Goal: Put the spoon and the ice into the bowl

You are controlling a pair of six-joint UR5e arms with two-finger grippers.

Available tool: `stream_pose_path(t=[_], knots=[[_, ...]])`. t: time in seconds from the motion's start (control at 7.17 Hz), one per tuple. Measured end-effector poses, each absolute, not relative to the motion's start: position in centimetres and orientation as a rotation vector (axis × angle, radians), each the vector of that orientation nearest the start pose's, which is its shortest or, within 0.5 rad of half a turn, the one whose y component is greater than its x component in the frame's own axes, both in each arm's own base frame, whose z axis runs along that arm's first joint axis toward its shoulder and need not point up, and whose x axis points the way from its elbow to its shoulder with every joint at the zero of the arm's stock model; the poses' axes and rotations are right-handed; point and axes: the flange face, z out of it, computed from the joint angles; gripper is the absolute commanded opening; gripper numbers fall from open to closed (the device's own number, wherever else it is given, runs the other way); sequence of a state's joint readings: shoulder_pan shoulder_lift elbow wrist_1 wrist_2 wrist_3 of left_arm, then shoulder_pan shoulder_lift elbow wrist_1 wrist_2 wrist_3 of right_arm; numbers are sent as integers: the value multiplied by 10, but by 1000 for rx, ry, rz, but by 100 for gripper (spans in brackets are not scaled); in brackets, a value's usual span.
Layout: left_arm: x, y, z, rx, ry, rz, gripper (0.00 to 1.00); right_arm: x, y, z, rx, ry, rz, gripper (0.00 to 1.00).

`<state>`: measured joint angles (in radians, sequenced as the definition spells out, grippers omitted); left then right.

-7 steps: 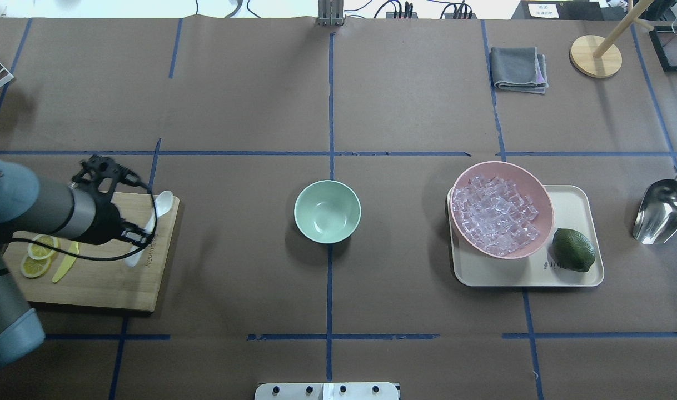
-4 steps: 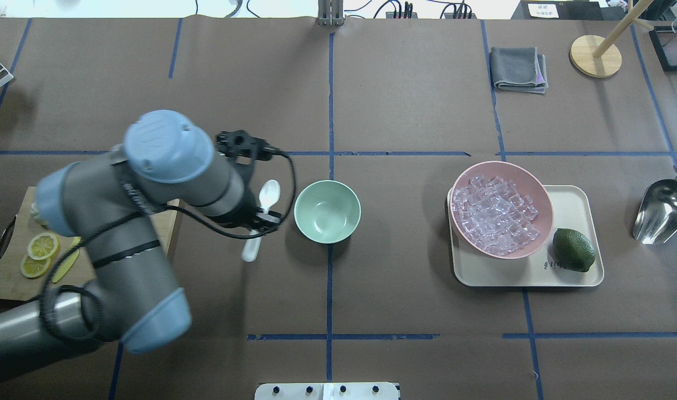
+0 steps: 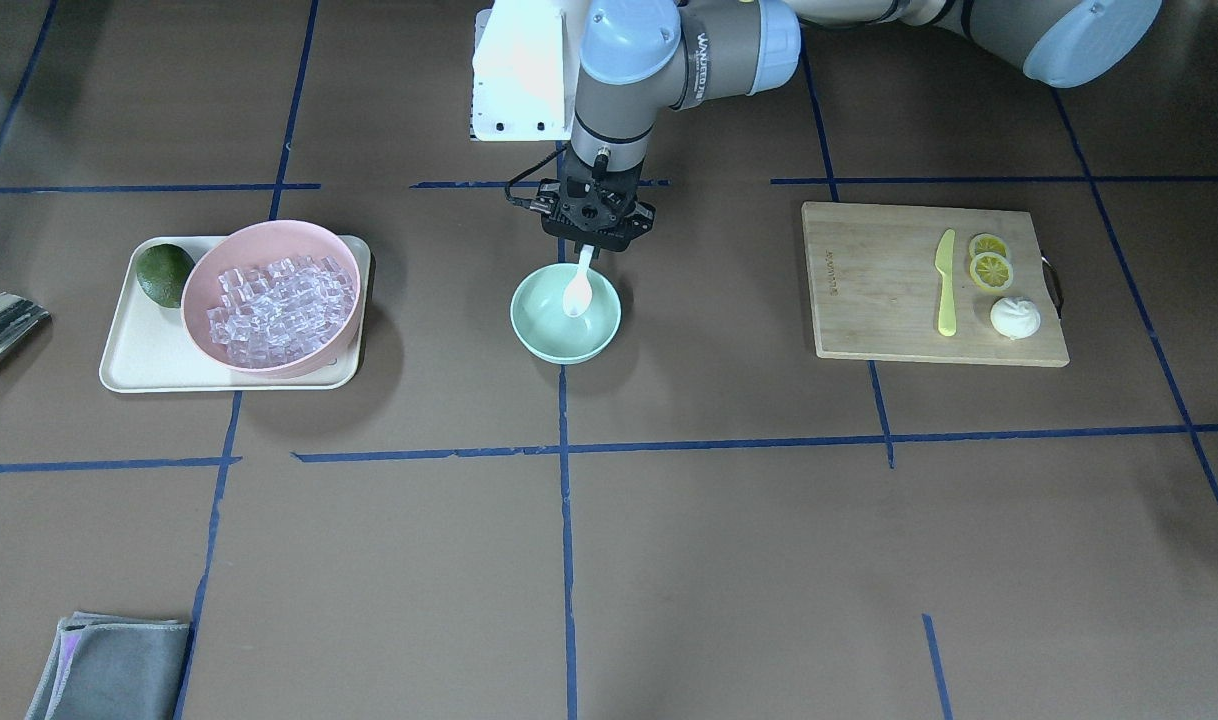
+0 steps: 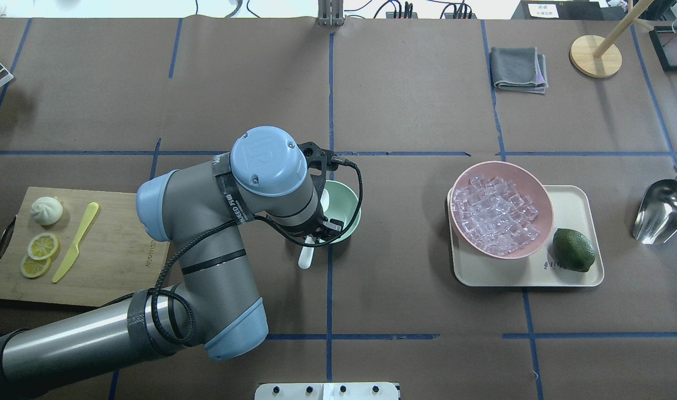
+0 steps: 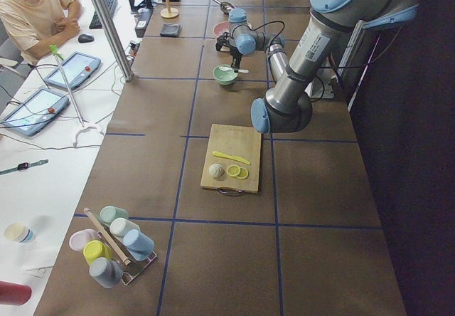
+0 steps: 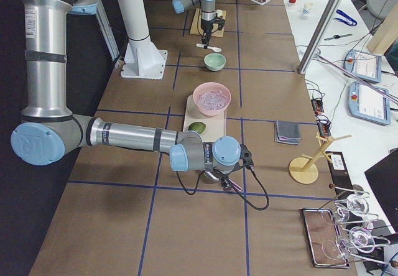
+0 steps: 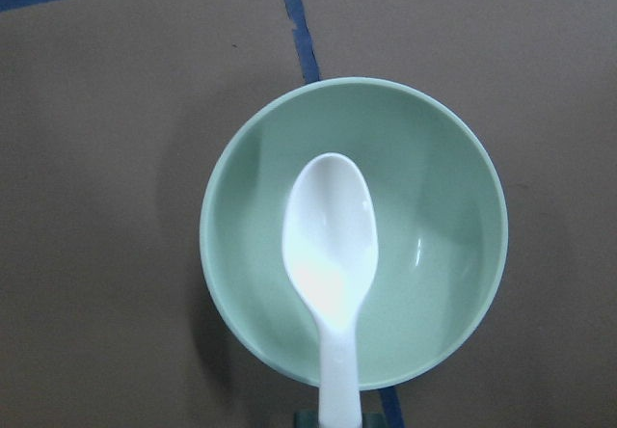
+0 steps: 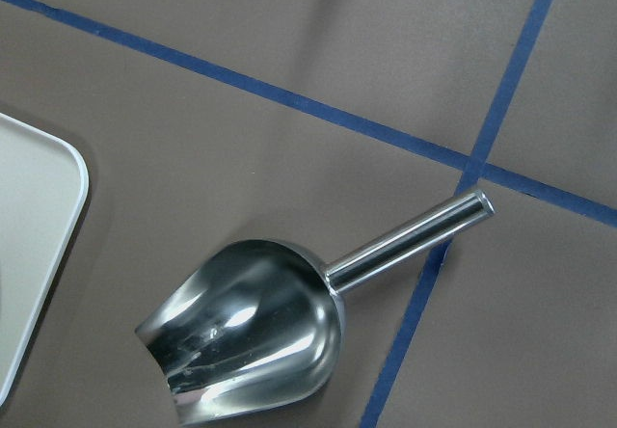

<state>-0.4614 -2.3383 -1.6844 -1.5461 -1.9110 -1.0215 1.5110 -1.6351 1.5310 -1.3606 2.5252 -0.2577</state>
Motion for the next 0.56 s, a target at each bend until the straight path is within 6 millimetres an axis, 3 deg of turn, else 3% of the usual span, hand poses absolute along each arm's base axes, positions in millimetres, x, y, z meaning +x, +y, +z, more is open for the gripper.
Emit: stream_pose_path(t=[0.28, 0.42, 0.56], knots=[[579, -397, 152, 131, 889, 232, 7, 23, -470, 672, 194, -965, -343, 100], [585, -400, 154, 137, 897, 235, 18, 21, -471, 669, 192, -978, -334, 100], [589, -402, 156, 140, 900, 237, 45, 17, -473, 661, 186, -999, -313, 100]])
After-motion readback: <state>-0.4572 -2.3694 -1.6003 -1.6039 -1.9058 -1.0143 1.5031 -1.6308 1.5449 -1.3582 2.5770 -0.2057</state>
